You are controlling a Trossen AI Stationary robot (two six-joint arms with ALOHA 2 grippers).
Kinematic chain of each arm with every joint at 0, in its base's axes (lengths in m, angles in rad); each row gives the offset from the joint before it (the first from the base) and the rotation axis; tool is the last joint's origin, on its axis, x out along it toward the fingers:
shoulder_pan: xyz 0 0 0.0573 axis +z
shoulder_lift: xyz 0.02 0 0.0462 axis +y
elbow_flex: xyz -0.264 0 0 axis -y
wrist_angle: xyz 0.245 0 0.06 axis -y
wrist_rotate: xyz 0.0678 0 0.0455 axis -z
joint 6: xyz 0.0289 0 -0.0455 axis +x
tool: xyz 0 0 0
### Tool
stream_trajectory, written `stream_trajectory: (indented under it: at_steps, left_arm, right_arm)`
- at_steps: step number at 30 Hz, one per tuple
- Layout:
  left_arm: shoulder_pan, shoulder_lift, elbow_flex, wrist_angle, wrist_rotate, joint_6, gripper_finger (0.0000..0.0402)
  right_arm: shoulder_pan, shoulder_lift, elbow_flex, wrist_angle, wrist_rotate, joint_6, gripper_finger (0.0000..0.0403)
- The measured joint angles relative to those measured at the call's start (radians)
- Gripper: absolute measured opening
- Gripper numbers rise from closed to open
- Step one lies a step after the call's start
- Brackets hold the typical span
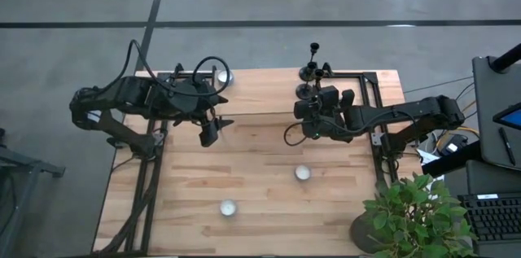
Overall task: Pick & Place candle stick holders
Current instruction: Put the black candle holder on the shelf aligned with the other candle holders
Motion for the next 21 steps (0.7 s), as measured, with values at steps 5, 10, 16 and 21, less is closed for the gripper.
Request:
stream_trajectory:
  at_steps: [5,10,16,21]
  left_arm:
    - [0.000,0.000,0.000,0.000,0.000,0.000,0.0301]
    - [0.000,0.000,0.000,0.001,0.000,-0.011,0.0300]
    - [0.000,0.000,0.000,0.001,0.000,-0.012,0.0300]
    - [0.000,0.000,0.000,0.002,0.001,-0.012,0.0300]
  right_arm:
    - [0.000,0.001,-0.002,-0.002,0.018,0.000,0.0013]
    - [0.000,0.001,-0.002,-0.002,0.020,0.002,0.0013]
    - [0.002,0.001,-0.002,0.014,0.020,0.010,0.0013]
    - [0.018,0.006,-0.002,0.180,0.018,-0.126,0.0013]
